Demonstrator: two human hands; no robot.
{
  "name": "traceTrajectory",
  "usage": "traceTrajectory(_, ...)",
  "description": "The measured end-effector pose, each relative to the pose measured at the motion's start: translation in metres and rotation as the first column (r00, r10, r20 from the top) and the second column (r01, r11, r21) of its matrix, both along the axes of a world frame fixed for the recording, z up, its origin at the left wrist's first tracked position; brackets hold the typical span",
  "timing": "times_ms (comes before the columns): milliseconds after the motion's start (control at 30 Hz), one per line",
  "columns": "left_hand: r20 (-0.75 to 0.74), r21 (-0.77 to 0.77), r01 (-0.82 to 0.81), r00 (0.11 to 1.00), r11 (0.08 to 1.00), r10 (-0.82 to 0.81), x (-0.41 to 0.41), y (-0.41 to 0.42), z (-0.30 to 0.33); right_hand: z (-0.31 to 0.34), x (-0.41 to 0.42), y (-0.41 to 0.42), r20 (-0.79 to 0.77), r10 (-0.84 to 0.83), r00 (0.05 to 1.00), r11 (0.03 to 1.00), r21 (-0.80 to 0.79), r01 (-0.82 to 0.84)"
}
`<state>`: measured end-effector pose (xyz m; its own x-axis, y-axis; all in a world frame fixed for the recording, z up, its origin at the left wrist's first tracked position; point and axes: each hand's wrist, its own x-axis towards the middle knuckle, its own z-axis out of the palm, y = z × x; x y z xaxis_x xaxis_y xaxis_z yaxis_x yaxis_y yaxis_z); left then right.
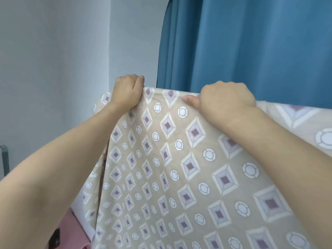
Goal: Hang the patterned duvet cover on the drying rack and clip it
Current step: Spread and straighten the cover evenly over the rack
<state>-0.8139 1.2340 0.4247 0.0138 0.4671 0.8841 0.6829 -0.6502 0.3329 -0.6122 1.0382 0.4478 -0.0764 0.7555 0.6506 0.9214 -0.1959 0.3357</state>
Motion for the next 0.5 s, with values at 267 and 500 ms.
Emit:
traceTrajectory(267,-0.281,0.063,0.351,0.904,0.934,-0.321,0.055,-0.055,-0.013,-0.019,0.02,0.0,0.175,0.046,0.983,0.976,0.204,-0.082)
traceTrajectory(500,-0.262,0.136,0.256,0.941,0.957,-0.215,0.059,-0.051,-0.007,-0.003,0.035,-0.032,-0.082,-0.049,0.995,0.99,0.128,0.059)
